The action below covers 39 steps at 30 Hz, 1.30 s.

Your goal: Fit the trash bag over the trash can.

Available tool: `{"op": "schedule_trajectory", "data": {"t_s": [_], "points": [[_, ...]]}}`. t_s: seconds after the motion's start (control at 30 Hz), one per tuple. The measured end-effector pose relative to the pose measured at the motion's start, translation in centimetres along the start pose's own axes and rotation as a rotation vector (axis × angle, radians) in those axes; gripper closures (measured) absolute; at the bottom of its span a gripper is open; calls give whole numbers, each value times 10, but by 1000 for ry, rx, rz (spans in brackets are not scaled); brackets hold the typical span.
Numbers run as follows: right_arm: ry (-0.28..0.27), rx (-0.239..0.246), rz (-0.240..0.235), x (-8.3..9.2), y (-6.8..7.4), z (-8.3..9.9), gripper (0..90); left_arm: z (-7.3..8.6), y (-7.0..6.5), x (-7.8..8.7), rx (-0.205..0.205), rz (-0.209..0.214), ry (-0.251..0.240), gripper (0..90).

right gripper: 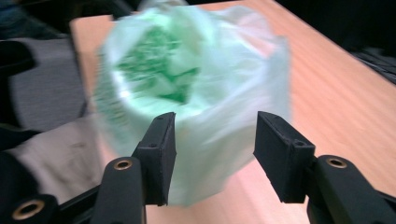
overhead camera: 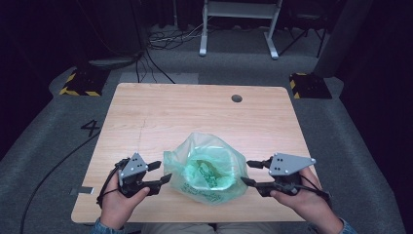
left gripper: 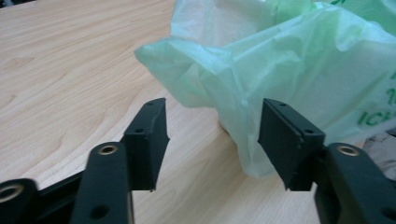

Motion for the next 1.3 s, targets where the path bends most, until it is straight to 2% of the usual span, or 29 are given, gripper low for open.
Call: {"op": "schedule_trajectory", "data": {"t_s": [0.07,0.13,0.2,0.23,0.3,0.37,0.4,0.5,0.6,0.63,0.67,0.73,0.93,1.03,1.13,1.3], "points": [[11,-19,36,-6,-6,-3,452,-3,0,-6,-16,-12,12,355],[3,-44,22,-12,-9,-7,443,-5,-4,-12,-11,13,9,373],[-6,-74,5,-19,-12,-11,414,-7,-6,-16,-23,27,17,437],[-12,-83,-2,-22,-13,-13,405,-8,-6,-17,-33,30,19,476],[-14,-106,-14,-29,-16,-17,398,-9,-9,-19,-32,38,13,492],[-12,-123,-29,-35,-19,-20,412,-10,-10,-20,-47,43,8,527],[-11,-131,-32,-38,-19,-21,438,-10,-11,-20,-50,44,5,531],[-8,-133,-46,-43,-18,-25,599,-11,-13,-20,-67,48,6,583],[-13,-134,-38,-44,-20,-29,760,-11,-14,-18,-58,64,-5,664],[-17,-137,-40,-44,-21,-30,789,-11,-14,-18,-49,73,-6,697],[-19,-134,-37,-44,-22,-31,823,-10,-13,-18,-58,71,-1,717],[-25,-135,-25,-46,-25,-31,872,-8,-13,-20,-52,73,2,728],[-38,-135,27,-50,-35,-30,900,-3,-13,-22,-41,91,7,822],[-19,-141,42,-54,-44,-25,900,-2,-11,-21,-41,97,5,857],[6,-160,43,-62,-51,-16,900,-1,-12,-22,-25,109,3,885],[17,-183,48,-66,-57,-6,900,0,-11,-21,-32,105,13,895]]}}
Point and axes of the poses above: each handheld gripper's, and its own axes: x roughly backward along the jaws, z roughly out of its underside, y roughly to its left, the point moved 5 cm from there along -x, roughly forward along the jaws, and after that the axes turned 9 degrees about -x, right-handed, at the moved point
